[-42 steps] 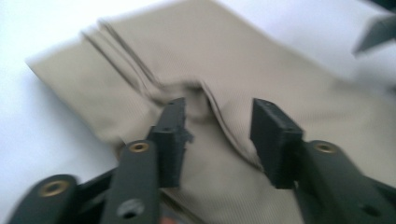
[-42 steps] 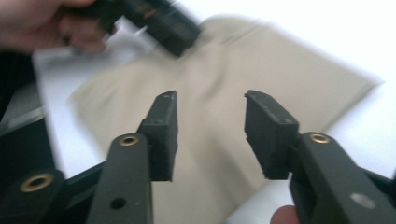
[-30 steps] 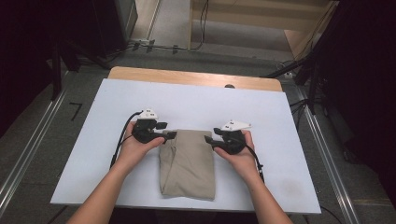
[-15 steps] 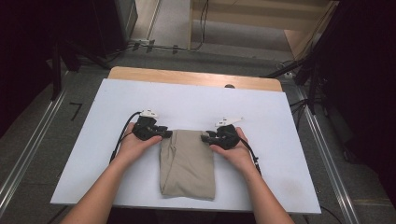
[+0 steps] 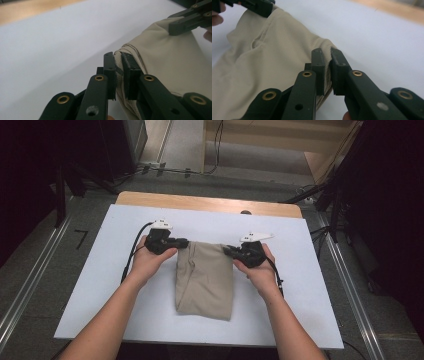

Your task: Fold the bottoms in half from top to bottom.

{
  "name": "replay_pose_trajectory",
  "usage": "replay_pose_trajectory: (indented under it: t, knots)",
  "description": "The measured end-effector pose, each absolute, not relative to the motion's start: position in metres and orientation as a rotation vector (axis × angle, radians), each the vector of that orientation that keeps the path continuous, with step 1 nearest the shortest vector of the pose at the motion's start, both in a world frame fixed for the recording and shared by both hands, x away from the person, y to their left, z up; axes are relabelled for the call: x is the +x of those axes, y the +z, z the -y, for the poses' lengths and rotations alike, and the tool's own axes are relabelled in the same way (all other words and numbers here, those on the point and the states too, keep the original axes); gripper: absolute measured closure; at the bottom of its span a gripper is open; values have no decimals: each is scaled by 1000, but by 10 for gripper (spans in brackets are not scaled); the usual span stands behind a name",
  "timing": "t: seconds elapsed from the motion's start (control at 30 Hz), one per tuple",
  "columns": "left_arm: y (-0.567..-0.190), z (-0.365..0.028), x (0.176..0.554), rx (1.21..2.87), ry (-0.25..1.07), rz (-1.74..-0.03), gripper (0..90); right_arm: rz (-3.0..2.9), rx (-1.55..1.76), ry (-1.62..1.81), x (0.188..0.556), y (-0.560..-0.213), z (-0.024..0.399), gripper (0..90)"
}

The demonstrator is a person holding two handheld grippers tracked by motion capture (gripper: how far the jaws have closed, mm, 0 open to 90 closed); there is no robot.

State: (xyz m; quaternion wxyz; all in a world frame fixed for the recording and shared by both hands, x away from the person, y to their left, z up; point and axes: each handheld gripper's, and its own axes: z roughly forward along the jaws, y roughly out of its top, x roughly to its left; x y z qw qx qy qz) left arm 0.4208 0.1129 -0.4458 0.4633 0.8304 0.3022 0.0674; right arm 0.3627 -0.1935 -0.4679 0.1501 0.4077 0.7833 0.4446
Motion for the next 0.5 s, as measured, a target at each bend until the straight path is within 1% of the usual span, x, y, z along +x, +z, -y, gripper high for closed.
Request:
replay_pose_trajectory:
  t: [0.07, 0.1, 0.13, 0.17, 0.2, 0.23, 0.27, 0.33, 0.37, 0.43, 0.47, 0.5]
  knots:
    - [-436, -107, 429, 2043, 203, -734, 840, -2202, 1191, 1312, 370, -459, 197, 802]
    - [-433, -105, 433, 2033, 235, -741, 829, -2174, 1208, 1308, 375, -455, 198, 781]
    - [-431, -104, 438, 2018, 297, -765, 749, -2136, 1235, 1301, 380, -453, 200, 695]
    - [-430, -103, 441, 2008, 322, -797, 596, -2092, 1285, 1284, 385, -451, 201, 539]
    - [-428, -105, 446, 1990, 312, -836, 490, -2068, 1327, 1273, 389, -450, 203, 422]
    - [-427, -106, 446, 1969, 312, -850, 449, -2037, 1394, 1263, 392, -449, 207, 414]
    - [-426, -106, 445, 1956, 305, -851, 428, -2019, 1417, 1262, 392, -449, 210, 412]
    - [-428, -104, 437, 1950, 289, -812, 446, -2015, 1420, 1275, 388, -451, 213, 414]
    - [-431, -101, 432, 1958, 268, -782, 487, -2036, 1401, 1277, 384, -453, 212, 451]
    - [-442, -91, 419, 1988, 222, -720, 592, -2100, 1349, 1272, 375, -461, 206, 572]
    - [-450, -85, 413, 2018, 204, -698, 620, -2132, 1324, 1266, 369, -466, 202, 624]
    - [-458, -78, 407, 2067, 213, -685, 653, -2165, 1293, 1253, 364, -472, 197, 663]
